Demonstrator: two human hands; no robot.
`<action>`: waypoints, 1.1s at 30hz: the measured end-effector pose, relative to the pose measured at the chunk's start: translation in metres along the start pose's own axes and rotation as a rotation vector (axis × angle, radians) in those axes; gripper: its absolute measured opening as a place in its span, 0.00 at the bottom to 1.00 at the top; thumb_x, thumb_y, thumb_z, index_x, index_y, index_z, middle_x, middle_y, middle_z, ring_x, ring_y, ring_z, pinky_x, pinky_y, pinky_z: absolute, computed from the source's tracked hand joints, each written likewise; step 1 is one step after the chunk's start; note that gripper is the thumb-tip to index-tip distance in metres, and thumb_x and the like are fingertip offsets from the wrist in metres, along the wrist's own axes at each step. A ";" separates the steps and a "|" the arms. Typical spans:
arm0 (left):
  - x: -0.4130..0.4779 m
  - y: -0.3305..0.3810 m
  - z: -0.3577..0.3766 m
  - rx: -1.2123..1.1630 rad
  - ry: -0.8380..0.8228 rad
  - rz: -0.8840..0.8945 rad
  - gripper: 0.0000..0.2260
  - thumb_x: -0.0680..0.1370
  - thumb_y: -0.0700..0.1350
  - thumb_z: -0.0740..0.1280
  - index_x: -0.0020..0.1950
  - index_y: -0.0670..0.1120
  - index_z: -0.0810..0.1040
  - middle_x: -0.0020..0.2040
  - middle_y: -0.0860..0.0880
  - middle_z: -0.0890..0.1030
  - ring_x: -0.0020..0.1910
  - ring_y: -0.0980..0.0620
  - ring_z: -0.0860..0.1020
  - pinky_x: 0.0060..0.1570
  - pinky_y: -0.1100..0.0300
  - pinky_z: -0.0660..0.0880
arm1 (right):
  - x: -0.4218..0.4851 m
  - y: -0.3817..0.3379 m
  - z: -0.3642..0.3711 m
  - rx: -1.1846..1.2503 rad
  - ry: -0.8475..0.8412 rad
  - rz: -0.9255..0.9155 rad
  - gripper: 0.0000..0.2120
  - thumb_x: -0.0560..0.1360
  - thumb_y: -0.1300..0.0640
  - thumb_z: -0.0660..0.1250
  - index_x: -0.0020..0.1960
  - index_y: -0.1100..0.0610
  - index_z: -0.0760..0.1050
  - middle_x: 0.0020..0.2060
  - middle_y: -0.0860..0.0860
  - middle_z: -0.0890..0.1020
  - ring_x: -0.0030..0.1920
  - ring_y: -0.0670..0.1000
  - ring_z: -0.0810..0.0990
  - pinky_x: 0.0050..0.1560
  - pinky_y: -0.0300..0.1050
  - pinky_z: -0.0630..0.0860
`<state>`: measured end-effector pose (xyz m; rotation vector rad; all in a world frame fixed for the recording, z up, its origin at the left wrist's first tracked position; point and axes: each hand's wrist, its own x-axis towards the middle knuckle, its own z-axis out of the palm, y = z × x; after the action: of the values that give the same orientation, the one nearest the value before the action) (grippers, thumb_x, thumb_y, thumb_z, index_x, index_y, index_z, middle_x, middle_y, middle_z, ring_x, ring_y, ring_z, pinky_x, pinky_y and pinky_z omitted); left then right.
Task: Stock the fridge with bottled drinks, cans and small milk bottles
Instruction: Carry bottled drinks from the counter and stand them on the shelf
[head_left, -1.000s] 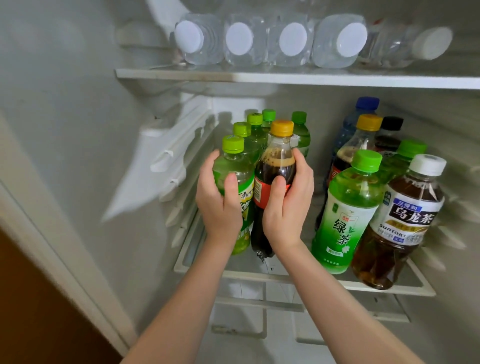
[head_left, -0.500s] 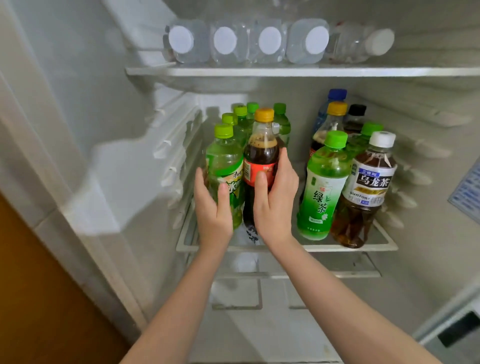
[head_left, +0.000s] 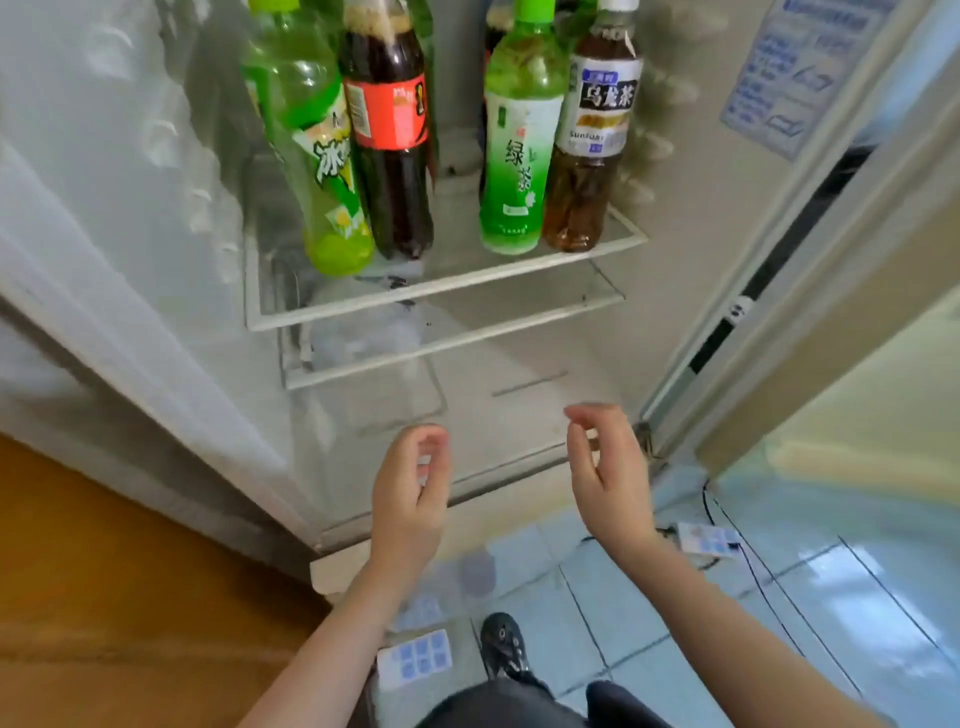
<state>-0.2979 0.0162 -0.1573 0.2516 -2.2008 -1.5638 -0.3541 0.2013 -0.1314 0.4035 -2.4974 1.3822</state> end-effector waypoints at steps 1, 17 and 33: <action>-0.013 -0.011 0.006 0.014 -0.102 -0.041 0.06 0.80 0.55 0.60 0.53 0.57 0.74 0.51 0.60 0.78 0.51 0.65 0.75 0.48 0.77 0.68 | -0.023 0.014 -0.009 -0.058 -0.023 0.084 0.09 0.79 0.58 0.59 0.56 0.58 0.75 0.48 0.45 0.76 0.47 0.43 0.75 0.48 0.37 0.70; -0.258 -0.134 0.029 0.816 -1.610 -0.603 0.09 0.80 0.51 0.59 0.44 0.50 0.74 0.50 0.45 0.80 0.54 0.46 0.77 0.45 0.60 0.69 | -0.491 0.047 -0.086 -0.266 -0.022 1.636 0.12 0.79 0.56 0.58 0.55 0.58 0.77 0.54 0.55 0.81 0.53 0.56 0.78 0.48 0.44 0.68; -0.372 -0.082 0.180 1.031 -1.688 -0.174 0.08 0.79 0.46 0.61 0.44 0.43 0.76 0.47 0.41 0.80 0.49 0.41 0.78 0.53 0.51 0.74 | -0.690 0.008 -0.144 0.165 0.173 1.827 0.12 0.79 0.52 0.58 0.59 0.52 0.74 0.53 0.50 0.80 0.49 0.49 0.76 0.47 0.40 0.68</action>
<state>-0.0535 0.2846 -0.3708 -1.0060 -4.1297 -0.2171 0.2964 0.4080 -0.3071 -2.3242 -2.1935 1.7269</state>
